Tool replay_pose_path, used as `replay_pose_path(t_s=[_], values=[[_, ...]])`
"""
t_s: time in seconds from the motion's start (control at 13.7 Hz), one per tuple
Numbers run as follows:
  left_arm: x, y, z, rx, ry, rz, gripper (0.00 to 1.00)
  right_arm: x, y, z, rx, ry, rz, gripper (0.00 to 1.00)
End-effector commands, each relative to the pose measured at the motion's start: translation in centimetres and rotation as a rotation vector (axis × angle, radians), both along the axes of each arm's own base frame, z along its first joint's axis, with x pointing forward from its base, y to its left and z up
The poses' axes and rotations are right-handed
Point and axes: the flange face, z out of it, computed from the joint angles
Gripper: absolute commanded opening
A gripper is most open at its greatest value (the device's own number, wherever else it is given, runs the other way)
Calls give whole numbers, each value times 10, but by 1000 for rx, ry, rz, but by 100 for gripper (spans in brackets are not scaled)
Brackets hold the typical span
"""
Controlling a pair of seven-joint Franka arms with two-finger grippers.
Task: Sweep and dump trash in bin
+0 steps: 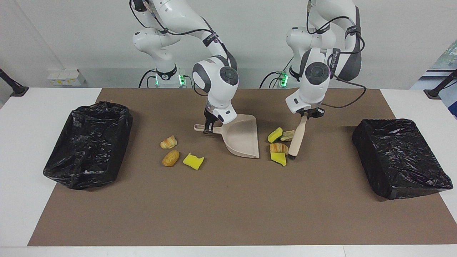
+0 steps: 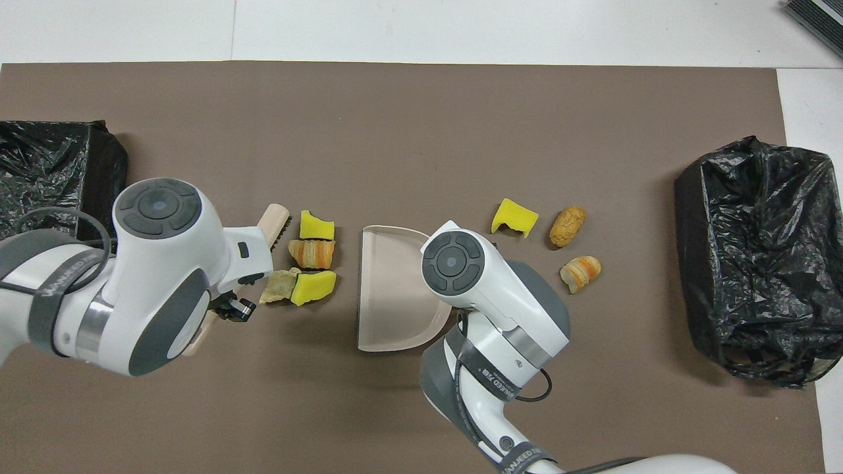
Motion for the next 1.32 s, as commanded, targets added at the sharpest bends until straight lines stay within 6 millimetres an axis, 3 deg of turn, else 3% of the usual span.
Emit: replay_pose_path(t_s=[0.0,0.22,0.51,0.66,0.95,1.24], values=[[-2,37,5,-13,14,64,0,-2,-8,-4,-30,24,28,0],[1,66,-3,-10,27,126,0,-5,-6,-3,-37,31,31,0],[-11,66,-30,1,46,141,0,-7,-7,-2,-62,43,33,0],[-12,61,-31,-2,43,157,0,-13,5,1,-108,43,73,0],[-16,56,-41,-6,37,207,0,-12,7,6,-131,44,78,0],[-20,22,-49,-40,18,231,0,-12,7,6,-137,44,79,0]])
